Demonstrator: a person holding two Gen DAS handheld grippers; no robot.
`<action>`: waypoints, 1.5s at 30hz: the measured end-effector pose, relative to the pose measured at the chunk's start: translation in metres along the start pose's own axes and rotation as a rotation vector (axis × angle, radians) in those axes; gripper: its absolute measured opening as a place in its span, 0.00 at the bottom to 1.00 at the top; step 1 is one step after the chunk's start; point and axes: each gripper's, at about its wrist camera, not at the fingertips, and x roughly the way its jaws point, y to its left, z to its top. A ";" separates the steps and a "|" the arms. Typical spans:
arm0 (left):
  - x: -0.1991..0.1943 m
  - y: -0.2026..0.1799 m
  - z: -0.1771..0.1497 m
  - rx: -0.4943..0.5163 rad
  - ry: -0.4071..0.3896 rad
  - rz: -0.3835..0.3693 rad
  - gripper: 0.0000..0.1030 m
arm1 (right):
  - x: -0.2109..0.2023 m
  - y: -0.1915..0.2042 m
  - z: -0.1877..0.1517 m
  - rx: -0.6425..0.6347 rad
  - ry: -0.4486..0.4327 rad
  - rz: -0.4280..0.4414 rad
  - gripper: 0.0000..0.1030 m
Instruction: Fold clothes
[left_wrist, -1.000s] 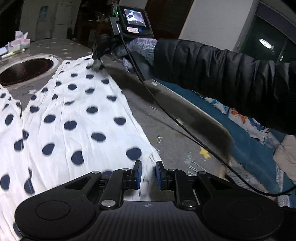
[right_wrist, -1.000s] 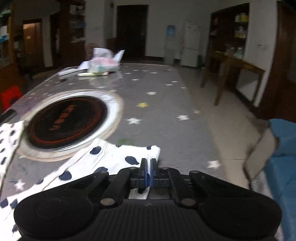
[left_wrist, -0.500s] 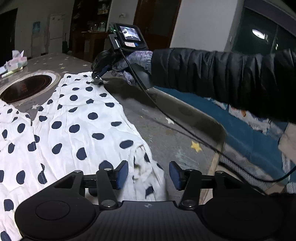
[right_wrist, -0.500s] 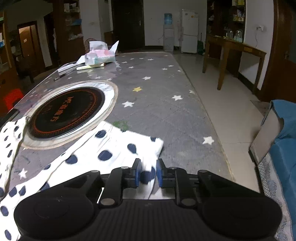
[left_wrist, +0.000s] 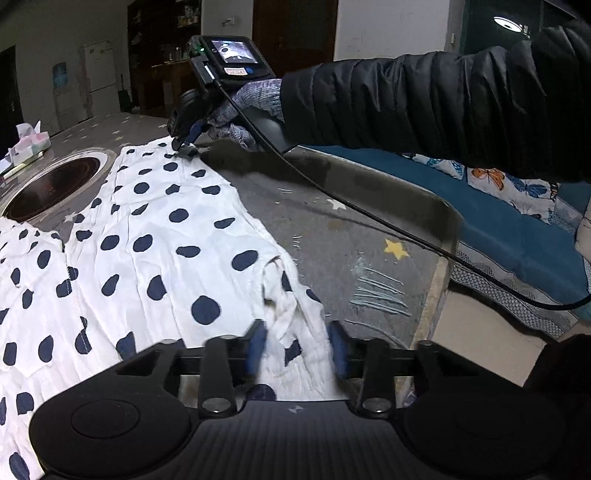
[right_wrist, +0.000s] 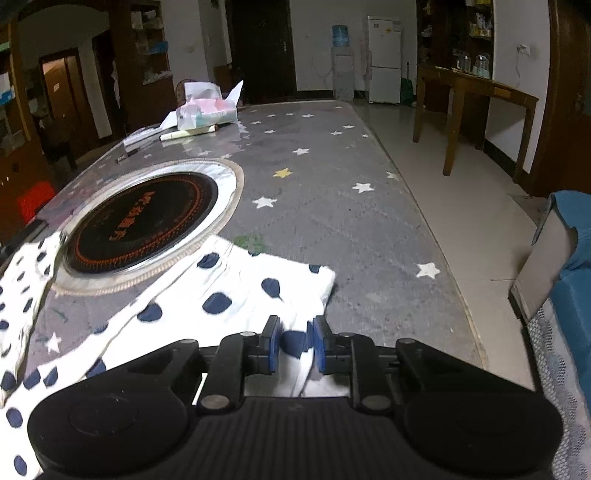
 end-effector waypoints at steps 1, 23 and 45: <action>0.000 0.002 0.000 -0.012 0.002 -0.008 0.19 | 0.001 -0.001 0.001 0.010 -0.002 0.001 0.18; -0.053 0.039 -0.004 -0.289 -0.171 -0.081 0.09 | -0.002 0.018 0.039 0.037 -0.028 -0.037 0.03; -0.169 0.106 -0.097 -0.731 -0.409 0.071 0.09 | 0.001 0.260 0.118 -0.150 -0.080 0.160 0.03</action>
